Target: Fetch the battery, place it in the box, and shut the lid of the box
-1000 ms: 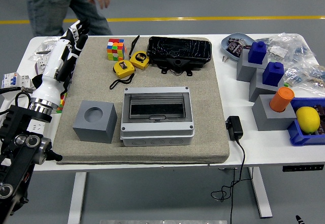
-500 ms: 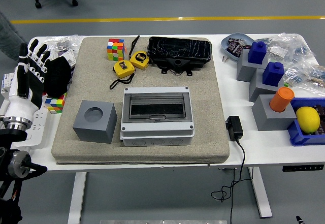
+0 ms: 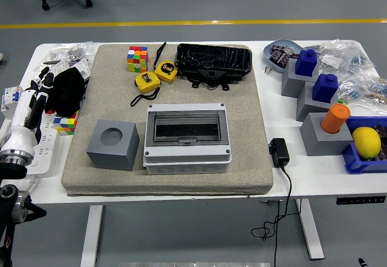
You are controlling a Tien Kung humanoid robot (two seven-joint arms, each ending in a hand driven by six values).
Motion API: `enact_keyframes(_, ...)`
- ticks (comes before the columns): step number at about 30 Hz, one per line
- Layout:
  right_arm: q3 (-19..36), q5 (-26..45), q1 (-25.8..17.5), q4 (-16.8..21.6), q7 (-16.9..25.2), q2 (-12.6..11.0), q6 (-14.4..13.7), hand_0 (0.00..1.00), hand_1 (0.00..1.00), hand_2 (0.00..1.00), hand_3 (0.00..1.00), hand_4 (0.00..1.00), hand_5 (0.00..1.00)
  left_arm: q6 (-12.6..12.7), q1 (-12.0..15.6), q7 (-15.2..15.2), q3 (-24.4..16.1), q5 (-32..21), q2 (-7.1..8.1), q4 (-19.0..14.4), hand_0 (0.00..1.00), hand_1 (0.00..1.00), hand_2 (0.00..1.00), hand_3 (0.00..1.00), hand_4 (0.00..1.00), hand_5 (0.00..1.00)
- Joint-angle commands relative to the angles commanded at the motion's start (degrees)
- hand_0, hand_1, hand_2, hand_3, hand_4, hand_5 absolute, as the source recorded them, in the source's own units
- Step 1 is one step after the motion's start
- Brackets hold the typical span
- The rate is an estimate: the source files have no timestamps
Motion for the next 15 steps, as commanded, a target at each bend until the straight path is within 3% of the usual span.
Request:
enact_keyframes(2,1.1,-0.45,-0.15,0.0,-1.06,0.18,-0.26,0.998,0.946,0.902,0.879,0.998,0.998,-0.64,-0.08,-0.55,0.85,-3.36,0.07,0.06,0.998,0.998,0.998,0.998,0.998,0.998)
enact_keyframes(3,1.82,-0.42,-0.3,0.0,-1.35,0.31,-0.61,0.998,0.998,0.969,0.98,0.998,0.998,-0.72,-0.12,-0.71,1.38,-4.29,0.19,0.05,0.871,0.914,0.972,0.998,0.998,0.998)
enact_keyframes(7,3.59,1.5,-0.88,0.0,-0.77,0.62,-1.38,0.998,0.998,0.969,0.98,0.998,0.998,-0.51,-0.19,-0.81,2.65,-5.42,0.26,0.12,0.871,0.914,0.972,0.998,0.998,0.998)
enact_keyframes(14,5.55,14.8,-1.87,0.0,6.69,0.85,-2.38,0.998,0.998,0.955,0.98,0.998,0.998,0.81,0.19,-1.55,4.46,-5.97,0.16,0.16,0.846,0.875,0.935,0.998,0.998,0.998)
enact_keyframes(15,5.15,16.89,-1.91,0.0,7.36,0.78,-2.53,0.948,0.893,0.882,0.926,0.998,0.998,1.0,0.24,-1.6,4.67,-5.96,0.21,0.15,0.823,0.846,0.888,0.949,0.998,0.998)
